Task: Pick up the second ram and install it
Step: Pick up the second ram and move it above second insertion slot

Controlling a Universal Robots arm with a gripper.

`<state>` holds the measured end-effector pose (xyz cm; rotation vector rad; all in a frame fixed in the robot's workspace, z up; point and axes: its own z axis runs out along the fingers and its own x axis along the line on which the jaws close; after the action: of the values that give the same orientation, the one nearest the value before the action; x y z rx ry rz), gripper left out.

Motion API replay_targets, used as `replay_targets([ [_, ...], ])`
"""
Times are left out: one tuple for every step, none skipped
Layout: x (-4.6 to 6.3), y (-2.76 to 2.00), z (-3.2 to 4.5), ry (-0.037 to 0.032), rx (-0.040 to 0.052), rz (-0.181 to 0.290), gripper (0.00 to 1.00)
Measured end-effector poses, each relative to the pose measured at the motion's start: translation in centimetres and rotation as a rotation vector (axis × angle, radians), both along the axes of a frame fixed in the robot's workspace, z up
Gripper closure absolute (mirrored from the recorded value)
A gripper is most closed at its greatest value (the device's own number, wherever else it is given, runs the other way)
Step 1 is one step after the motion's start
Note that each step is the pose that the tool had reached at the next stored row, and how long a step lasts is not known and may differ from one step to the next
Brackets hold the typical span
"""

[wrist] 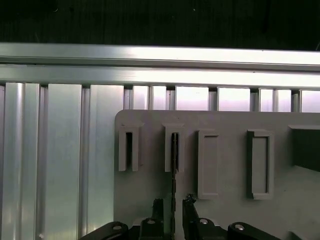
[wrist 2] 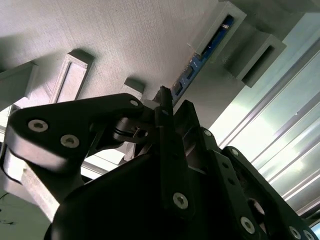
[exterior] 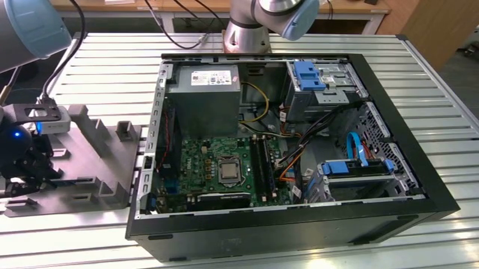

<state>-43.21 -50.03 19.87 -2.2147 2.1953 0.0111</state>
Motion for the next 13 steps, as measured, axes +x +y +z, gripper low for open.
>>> replay_targets([
  [0.00, 0.00, 0.01, 0.0001, 0.0000, 0.000, 0.73],
  [0.00, 0.00, 0.01, 0.0000, 0.0000, 0.000, 0.73],
  [0.00, 0.00, 0.01, 0.0000, 0.0000, 0.000, 0.73],
  [0.00, 0.00, 0.01, 0.0000, 0.0001, 0.000, 0.73],
  [0.00, 0.00, 0.02, 0.0000, 0.0001, 0.000, 0.73],
  [0.00, 0.00, 0.07, 0.0003, -0.0001, 0.000, 0.73],
  [0.00, 0.00, 0.08, 0.0004, -0.0001, 0.000, 0.73],
  [0.00, 0.00, 0.08, 0.0003, 0.0000, 0.000, 0.73],
  [0.00, 0.00, 0.07, 0.0002, 0.0002, 0.000, 0.73],
  [0.00, 0.01, 0.07, 0.0008, 0.0005, 0.000, 0.73],
  [0.03, 0.00, 0.06, 0.0116, 0.0010, 0.000, 0.73],
  [0.05, 0.00, 0.06, 0.0237, 0.0020, 0.000, 0.73],
  [0.05, 0.00, 0.05, 0.0259, 0.0021, 0.000, 0.73],
])
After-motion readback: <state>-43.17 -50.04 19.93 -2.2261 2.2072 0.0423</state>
